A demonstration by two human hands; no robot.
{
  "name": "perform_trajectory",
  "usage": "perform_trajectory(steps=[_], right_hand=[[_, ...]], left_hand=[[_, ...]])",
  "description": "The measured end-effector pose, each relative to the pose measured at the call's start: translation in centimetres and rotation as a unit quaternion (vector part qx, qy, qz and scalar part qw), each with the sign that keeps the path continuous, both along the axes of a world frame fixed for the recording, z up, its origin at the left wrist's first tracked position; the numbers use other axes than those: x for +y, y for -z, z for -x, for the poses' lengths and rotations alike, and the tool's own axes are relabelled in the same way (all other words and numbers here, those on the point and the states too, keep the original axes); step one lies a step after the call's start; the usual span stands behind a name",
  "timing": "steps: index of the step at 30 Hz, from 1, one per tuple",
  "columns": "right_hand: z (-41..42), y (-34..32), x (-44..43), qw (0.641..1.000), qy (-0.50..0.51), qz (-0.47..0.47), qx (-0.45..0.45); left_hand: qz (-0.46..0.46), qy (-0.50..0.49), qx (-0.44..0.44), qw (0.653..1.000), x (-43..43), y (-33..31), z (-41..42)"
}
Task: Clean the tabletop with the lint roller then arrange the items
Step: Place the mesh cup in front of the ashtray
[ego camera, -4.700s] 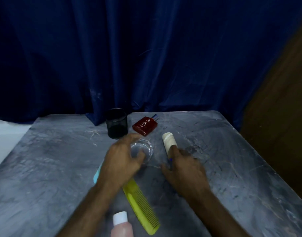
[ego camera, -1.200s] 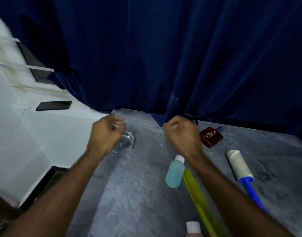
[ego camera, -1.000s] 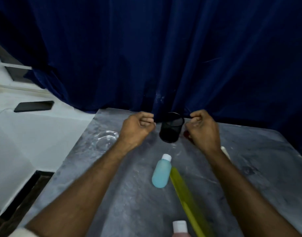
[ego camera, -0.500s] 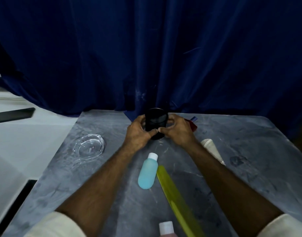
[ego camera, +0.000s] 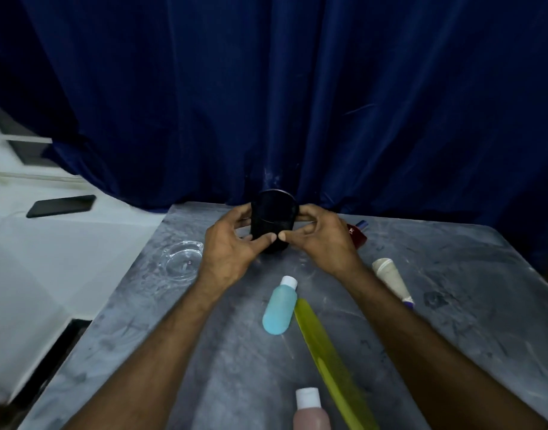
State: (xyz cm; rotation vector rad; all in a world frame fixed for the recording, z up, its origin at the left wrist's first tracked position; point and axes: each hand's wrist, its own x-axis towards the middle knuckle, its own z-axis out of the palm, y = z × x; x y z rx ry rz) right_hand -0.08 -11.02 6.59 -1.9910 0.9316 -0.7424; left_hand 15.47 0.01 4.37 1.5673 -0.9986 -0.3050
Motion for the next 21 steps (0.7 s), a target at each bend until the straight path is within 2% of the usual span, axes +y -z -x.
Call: perform_trajectory(steps=[6,13,21], right_hand=[[-2.1,-0.5,6.0,0.998,-0.066,-0.008,-0.02],[-5.1,2.8,11.5,0.988,-0.142,-0.055,0.002],[-7.2,5.1,13.8,0.983,-0.178,-0.014,0.045]], left_hand=[[0.005,-0.044,-0.016,0.999,8.0,-0.5,-1.6],[-0.047,-0.11,-0.012,0.993,15.8,2.3,-2.7],[-0.064,-0.148,0.017,0.987,18.9,4.9,-2.9]])
